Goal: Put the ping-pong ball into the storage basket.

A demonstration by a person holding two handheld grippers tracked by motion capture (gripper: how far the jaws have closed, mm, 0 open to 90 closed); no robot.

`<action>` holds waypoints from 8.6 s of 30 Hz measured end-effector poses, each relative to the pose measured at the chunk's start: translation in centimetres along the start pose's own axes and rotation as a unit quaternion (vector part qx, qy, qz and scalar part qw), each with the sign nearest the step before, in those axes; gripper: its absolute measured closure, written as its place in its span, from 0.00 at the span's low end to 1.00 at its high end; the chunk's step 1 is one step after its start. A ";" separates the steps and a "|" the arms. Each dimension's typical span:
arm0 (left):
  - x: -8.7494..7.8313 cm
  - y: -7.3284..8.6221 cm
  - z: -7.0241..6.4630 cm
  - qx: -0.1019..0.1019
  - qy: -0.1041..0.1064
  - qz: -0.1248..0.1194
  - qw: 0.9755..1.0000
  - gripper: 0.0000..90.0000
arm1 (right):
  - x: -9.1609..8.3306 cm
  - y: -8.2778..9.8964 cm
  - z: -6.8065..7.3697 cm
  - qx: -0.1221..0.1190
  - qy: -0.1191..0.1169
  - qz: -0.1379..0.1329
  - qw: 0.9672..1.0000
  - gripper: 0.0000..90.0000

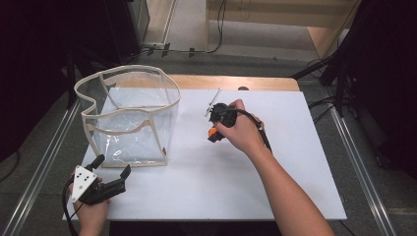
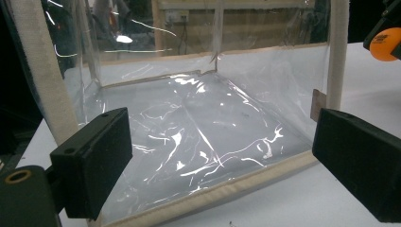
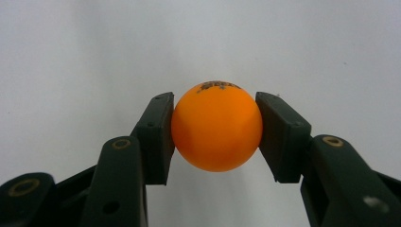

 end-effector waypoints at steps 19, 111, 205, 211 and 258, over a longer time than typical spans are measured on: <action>0.0 0.0 -0.1 0.000 0.001 -0.001 1.000 0.07 | -0.2 -2.6 1.2 -0.023 -0.026 -0.015 0.999 0.53; -0.2 -0.2 -0.1 -0.003 0.011 -0.013 1.000 0.07 | -7.1 -10.0 4.2 -0.084 -0.051 -0.027 0.995 0.53; -0.1 -0.1 -0.2 0.001 0.016 -0.010 1.000 0.07 | -9.9 -12.7 2.4 -0.015 -0.004 -0.091 0.996 0.00; -0.1 -0.1 -0.2 0.000 0.016 -0.010 1.000 0.07 | -9.4 -11.8 2.5 -0.015 -0.011 -0.091 0.996 0.00; -0.1 -0.1 -0.3 0.001 0.017 -0.010 1.000 0.07 | -4.1 -6.9 2.4 -0.021 -0.015 -0.062 0.998 0.00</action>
Point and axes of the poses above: each handheld gripper's, and its own axes: x roughly forward along the jaws, y roughly out of its underside, z roughly to its left, the point moved 7 cm from there along x, roughly forward along the jaws, and after that the axes turned 14 degrees about -y, right-handed, at the moved point
